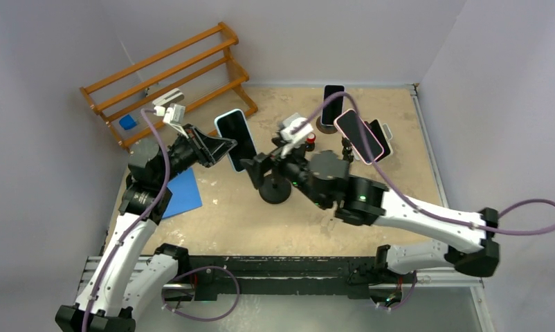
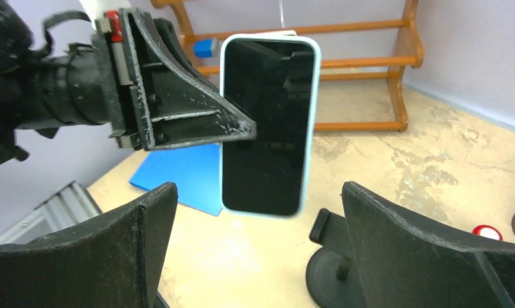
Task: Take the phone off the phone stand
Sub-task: Remove the phone from the phone stand, then place the phone at the center of the board.
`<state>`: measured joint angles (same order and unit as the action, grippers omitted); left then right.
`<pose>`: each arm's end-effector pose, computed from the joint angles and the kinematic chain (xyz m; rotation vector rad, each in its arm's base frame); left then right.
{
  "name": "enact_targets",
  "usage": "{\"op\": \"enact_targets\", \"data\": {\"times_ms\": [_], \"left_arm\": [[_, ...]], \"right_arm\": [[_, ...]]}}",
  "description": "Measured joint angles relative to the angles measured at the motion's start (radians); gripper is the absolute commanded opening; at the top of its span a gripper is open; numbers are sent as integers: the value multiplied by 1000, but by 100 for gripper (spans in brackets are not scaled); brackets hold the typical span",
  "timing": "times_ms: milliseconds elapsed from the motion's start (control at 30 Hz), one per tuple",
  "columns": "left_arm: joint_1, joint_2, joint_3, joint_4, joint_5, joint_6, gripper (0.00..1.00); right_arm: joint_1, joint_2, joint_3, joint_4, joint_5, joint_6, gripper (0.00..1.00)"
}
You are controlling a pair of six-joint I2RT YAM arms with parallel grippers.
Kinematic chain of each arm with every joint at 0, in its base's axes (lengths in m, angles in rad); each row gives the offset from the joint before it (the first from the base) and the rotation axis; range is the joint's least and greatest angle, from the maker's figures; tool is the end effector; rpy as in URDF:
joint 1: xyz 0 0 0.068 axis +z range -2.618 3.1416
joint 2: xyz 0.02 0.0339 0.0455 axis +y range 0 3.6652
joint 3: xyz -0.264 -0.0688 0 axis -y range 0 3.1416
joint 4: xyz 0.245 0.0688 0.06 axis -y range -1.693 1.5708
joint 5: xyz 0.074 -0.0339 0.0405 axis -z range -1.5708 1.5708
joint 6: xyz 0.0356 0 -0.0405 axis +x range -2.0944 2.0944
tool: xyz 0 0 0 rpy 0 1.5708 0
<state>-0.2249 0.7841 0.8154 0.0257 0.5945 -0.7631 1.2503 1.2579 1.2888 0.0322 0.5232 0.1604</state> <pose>0.1704 -0.0594 0.3735 0.0737 1.6556 -1.2165 0.1071 0.2662 0.4388 -0.4121 1.5059 0.7308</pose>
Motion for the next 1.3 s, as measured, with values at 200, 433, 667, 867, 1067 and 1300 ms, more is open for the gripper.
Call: {"op": "enact_targets", "data": {"times_ms": [200, 433, 667, 867, 1067, 1300], "left_arm": [[0, -28, 66, -217, -110, 159, 0], [0, 142, 151, -453, -128, 301, 0], [0, 433, 175, -576, -58, 367, 0], [0, 639, 209, -613, -23, 384, 0], [0, 745, 233, -598, -41, 380, 0], [0, 850, 264, -582, -54, 379, 0]], "right_arm": [[0, -237, -112, 16, -65, -24, 99], [0, -356, -224, 21, -98, -38, 99], [0, -368, -289, 25, -126, -38, 98], [0, -374, -303, 28, -143, -37, 98], [0, -385, -330, 29, -153, -29, 98], [0, -397, -348, 28, -152, -23, 98]]}}
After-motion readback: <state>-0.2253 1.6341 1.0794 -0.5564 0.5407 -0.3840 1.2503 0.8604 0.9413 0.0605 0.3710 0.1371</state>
